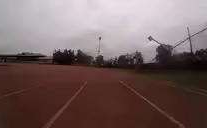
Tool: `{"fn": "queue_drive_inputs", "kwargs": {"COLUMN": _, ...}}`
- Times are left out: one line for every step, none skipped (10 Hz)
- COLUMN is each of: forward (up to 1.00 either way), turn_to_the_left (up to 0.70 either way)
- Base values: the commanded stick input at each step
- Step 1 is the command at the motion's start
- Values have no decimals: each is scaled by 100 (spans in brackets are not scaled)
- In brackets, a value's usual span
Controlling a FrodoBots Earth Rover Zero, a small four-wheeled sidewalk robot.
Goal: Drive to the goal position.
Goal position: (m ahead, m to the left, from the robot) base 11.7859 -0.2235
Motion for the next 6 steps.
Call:
{"fn": "queue_drive_inputs", "kwargs": {"forward": 70, "turn_to_the_left": -24}}
{"fn": "queue_drive_inputs", "kwargs": {"forward": 70, "turn_to_the_left": -19}}
{"fn": "queue_drive_inputs", "kwargs": {"forward": 70, "turn_to_the_left": -14}}
{"fn": "queue_drive_inputs", "kwargs": {"forward": 70, "turn_to_the_left": -9}}
{"fn": "queue_drive_inputs", "kwargs": {"forward": 70, "turn_to_the_left": -4}}
{"fn": "queue_drive_inputs", "kwargs": {"forward": 70, "turn_to_the_left": 0}}
